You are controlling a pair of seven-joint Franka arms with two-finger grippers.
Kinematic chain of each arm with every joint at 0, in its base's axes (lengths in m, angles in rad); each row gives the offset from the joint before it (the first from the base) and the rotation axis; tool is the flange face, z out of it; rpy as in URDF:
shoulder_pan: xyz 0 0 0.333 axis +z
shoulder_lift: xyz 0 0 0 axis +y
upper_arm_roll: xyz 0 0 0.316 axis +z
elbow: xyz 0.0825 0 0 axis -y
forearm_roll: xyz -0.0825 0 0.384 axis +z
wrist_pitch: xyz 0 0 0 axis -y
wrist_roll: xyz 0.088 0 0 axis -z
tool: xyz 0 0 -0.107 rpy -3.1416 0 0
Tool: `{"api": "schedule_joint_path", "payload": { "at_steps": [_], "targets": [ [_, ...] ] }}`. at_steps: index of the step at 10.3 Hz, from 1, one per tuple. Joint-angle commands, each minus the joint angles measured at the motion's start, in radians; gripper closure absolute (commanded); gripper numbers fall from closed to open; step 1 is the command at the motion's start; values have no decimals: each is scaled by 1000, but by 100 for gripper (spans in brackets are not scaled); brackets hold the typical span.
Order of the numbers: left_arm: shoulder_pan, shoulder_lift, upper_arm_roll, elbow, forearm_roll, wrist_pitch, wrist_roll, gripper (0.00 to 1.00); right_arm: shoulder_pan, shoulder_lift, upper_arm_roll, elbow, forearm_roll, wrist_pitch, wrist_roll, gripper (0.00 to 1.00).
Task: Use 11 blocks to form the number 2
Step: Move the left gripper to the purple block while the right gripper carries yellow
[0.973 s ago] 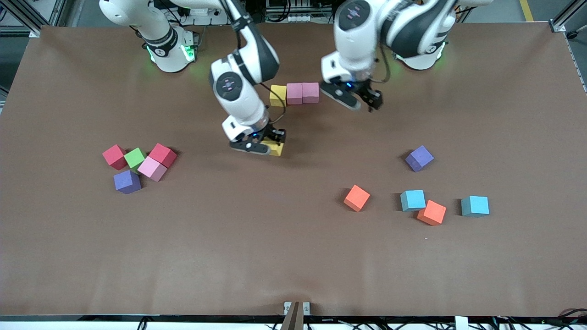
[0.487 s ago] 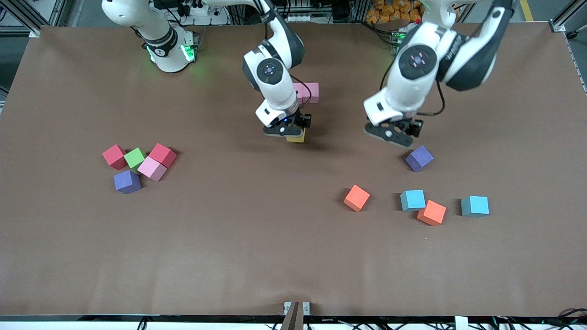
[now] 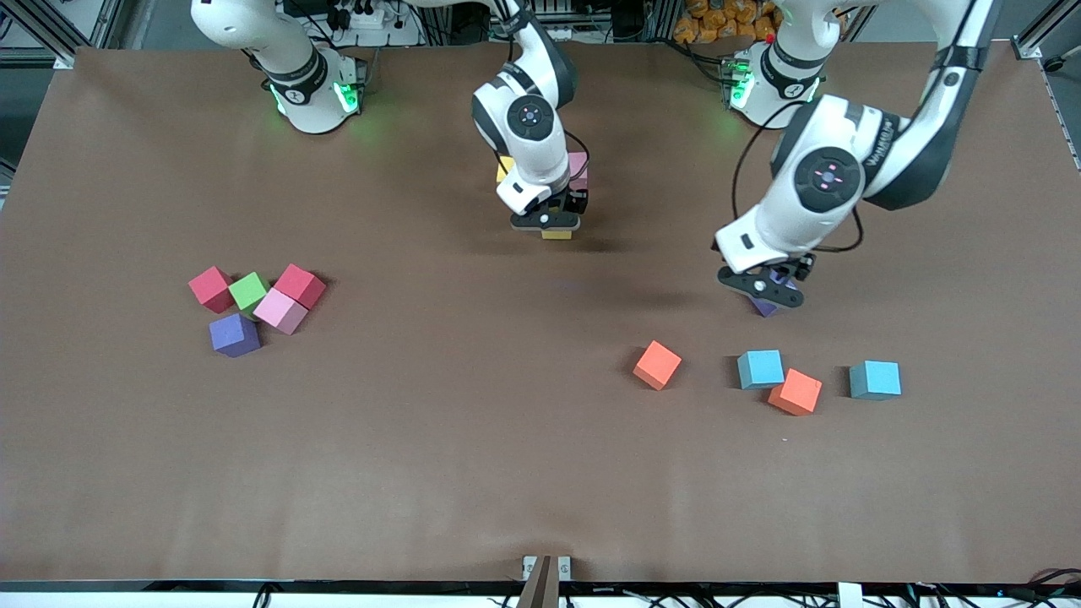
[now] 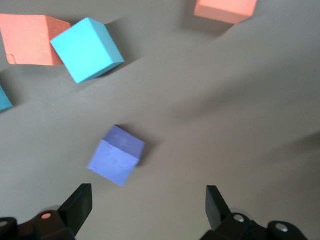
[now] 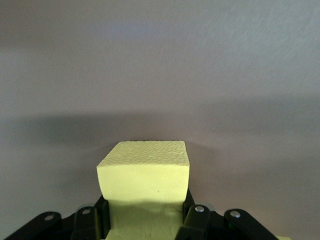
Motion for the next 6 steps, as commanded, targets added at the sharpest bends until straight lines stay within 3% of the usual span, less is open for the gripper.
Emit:
{"api": "schedule_joint_path", "payload": {
  "at_steps": [1, 3, 6],
  "targets": [
    [18, 3, 40, -17, 2, 29, 151, 0, 20, 29, -4, 36, -3, -1, 49, 69],
    [27, 11, 84, -71, 2, 115, 207, 0, 30, 29, -4, 43, -3, -1, 72, 69],
    [39, 64, 100, -76, 20, 153, 384, 0, 46, 31, -4, 43, -3, -1, 74, 69]
  ]
}}
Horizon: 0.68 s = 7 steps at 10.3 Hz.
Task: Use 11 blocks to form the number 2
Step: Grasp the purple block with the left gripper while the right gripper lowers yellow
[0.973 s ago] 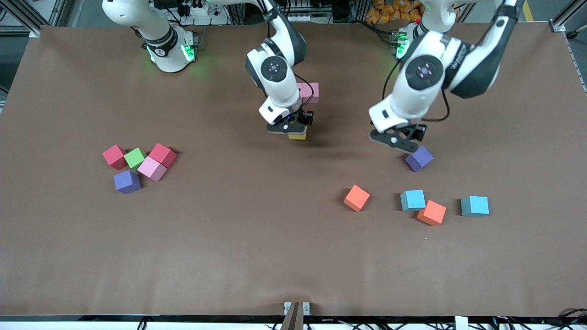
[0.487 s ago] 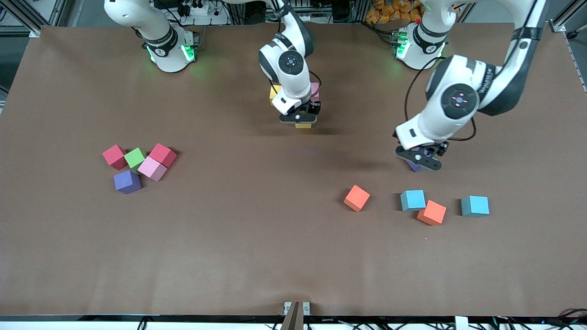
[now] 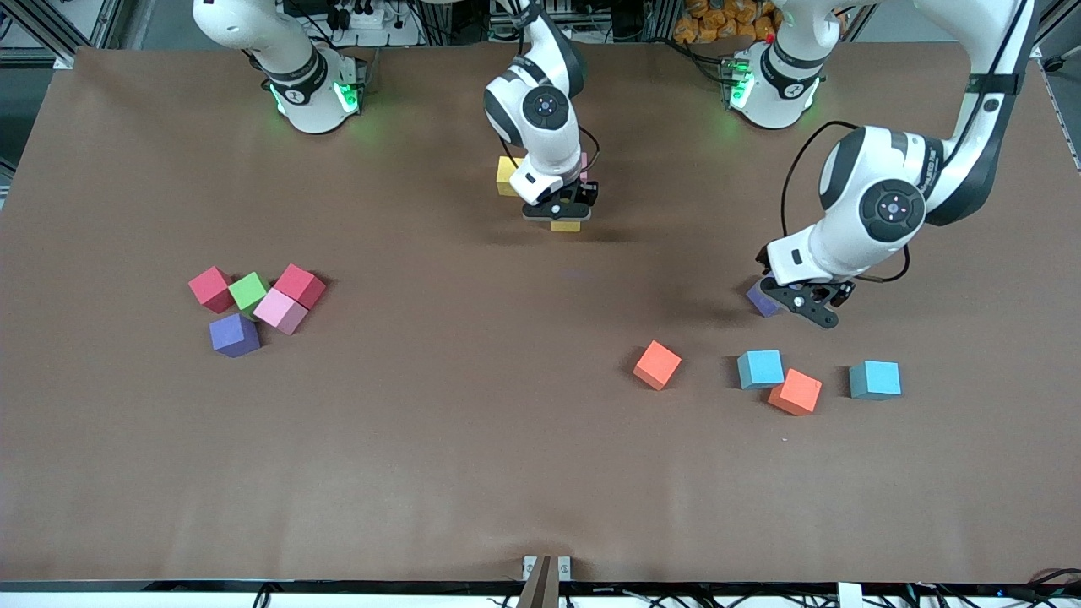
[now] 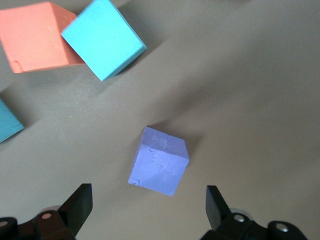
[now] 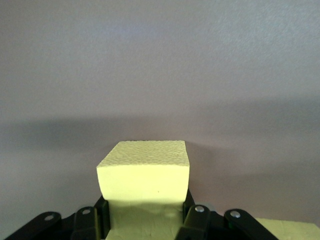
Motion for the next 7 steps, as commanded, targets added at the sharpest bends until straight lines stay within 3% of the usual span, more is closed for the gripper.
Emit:
{"api": "schedule_joint_path", "payload": {
  "at_steps": [1, 7],
  "targets": [
    [2, 18, -1, -4, 73, 20, 109, 0, 18, 16, -4, 20, -4, -6, 31, 69],
    [0, 12, -1, -125, 93, 174, 183, 0, 38, 29, -4, 16, -6, -18, 20, 69]
  ]
}}
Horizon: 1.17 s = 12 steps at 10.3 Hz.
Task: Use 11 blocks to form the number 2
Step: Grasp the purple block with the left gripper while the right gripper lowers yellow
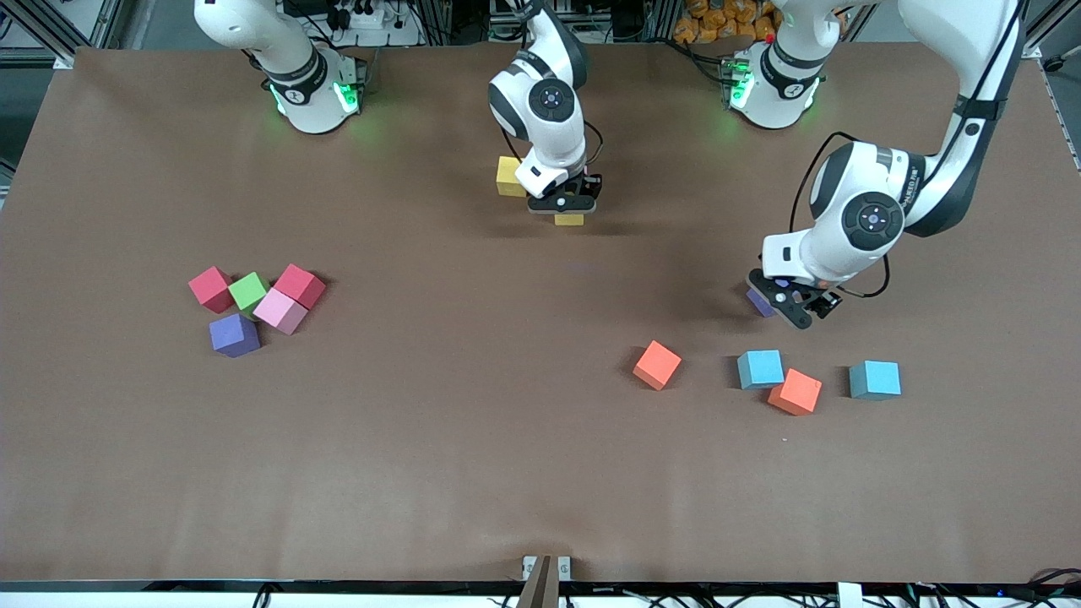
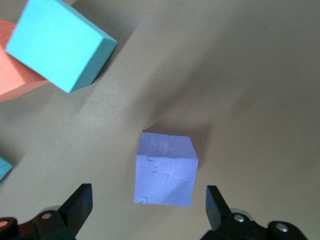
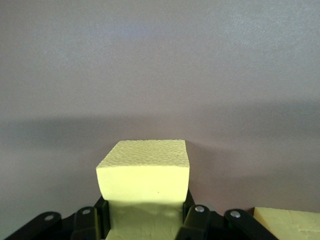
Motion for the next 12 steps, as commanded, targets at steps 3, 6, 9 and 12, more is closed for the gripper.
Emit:
{"api": "schedule_joint_path", "payload": {
  "at_steps": [3, 6, 9, 12],
  "targets": [
    [0, -24, 0, -90, 64, 107, 15, 0, 22, 26, -6, 16, -7, -26, 14, 70],
    [0, -23, 0, -119, 78, 150, 15, 0, 26, 26, -6, 16, -7, -45, 15, 70],
    [1, -21, 0, -138, 85, 180, 15, 0, 29, 26, -6, 16, -7, -48, 23, 70],
    [3, -12, 3, -145, 85, 205, 15, 0, 29, 29, -3, 16, -7, -48, 24, 70]
  ]
}}
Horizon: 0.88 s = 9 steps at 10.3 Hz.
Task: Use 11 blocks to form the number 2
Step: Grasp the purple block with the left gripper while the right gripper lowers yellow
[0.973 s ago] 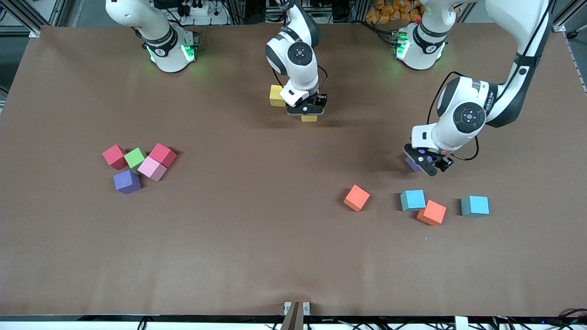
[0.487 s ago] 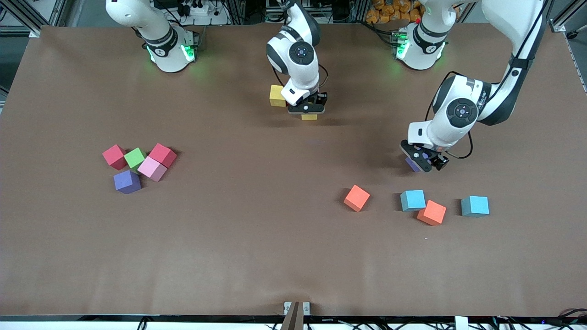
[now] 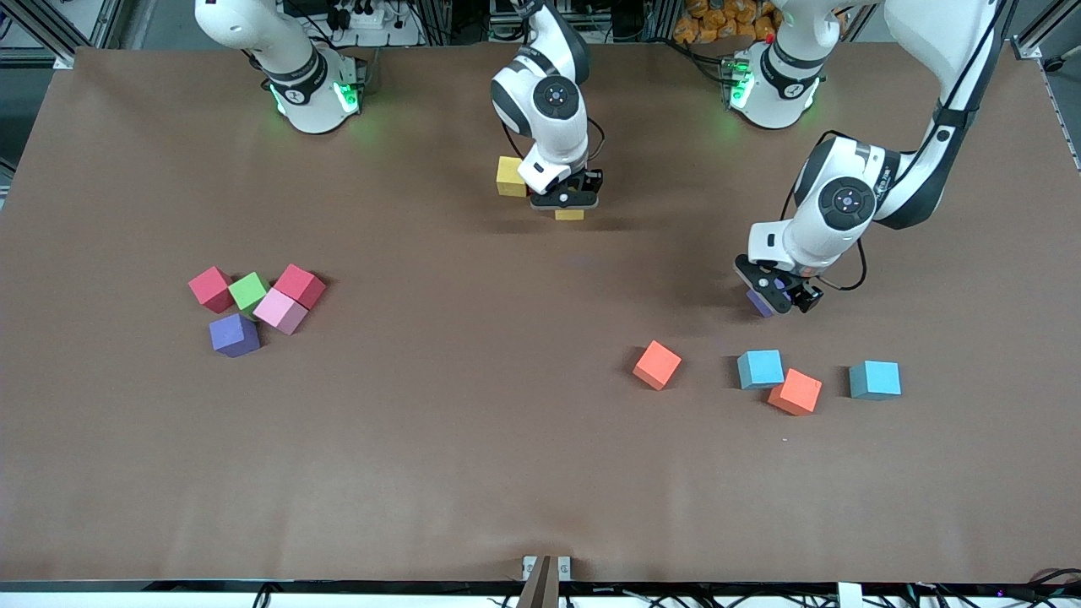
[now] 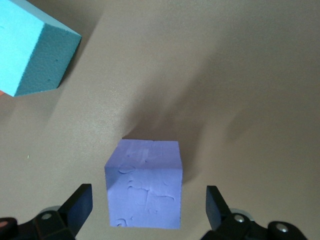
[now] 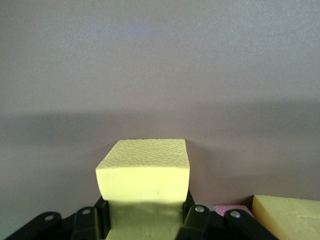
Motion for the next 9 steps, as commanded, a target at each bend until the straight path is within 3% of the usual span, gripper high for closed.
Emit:
{"api": "schedule_joint_path", "payload": {
  "at_steps": [1, 2, 3, 9],
  "targets": [
    [3, -10, 3, -17, 21, 32, 13, 0, 18, 31, -3, 10, -6, -17, 25, 52],
    [2, -4, 5, -19, 23, 45, 13, 0, 16, 31, -3, 13, -6, -17, 25, 6],
    [0, 5, 15, -19, 29, 55, 13, 0, 15, 31, -4, 13, -6, -17, 23, 0],
    [2, 46, 37, -17, 47, 101, 13, 0, -19, 11, -7, 30, -3, -19, 17, 0]
  ]
}}
